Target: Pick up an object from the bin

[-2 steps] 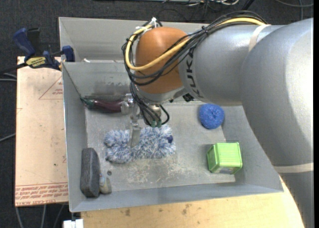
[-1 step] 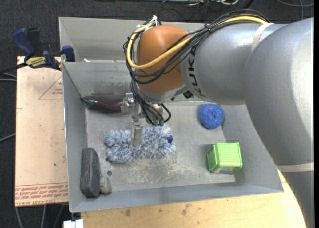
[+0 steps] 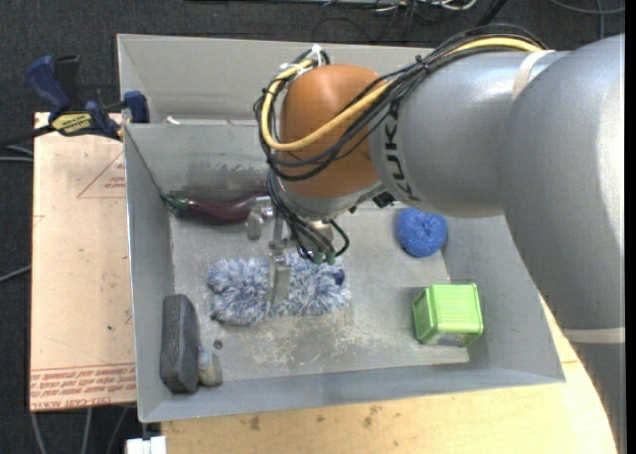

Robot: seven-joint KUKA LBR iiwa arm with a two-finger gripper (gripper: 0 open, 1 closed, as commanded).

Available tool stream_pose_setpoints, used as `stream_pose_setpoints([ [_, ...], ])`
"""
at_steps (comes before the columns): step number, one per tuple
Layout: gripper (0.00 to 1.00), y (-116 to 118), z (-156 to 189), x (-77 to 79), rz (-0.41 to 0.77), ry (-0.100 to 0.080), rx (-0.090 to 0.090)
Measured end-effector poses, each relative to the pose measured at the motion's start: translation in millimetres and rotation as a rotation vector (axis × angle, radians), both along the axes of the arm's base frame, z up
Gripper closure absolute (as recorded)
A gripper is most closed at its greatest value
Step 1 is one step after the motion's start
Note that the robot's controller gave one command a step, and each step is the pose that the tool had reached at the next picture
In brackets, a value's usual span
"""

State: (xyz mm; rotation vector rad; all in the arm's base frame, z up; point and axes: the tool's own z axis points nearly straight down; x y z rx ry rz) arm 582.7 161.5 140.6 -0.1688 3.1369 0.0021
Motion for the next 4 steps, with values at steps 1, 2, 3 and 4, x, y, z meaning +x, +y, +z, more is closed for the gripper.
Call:
stream_pose_setpoints([
  [1,0.0,7,-61,-2.4,-0.058,-0.005,0.002],
  [2,1.0,11,-82,5.6,-0.064,-0.015,0.007],
  [3,1.0,10,-80,5.9,-0.064,-0.016,0.007],
  [4,1.0,11,-77,6.4,-0.064,-0.014,0.006],
])
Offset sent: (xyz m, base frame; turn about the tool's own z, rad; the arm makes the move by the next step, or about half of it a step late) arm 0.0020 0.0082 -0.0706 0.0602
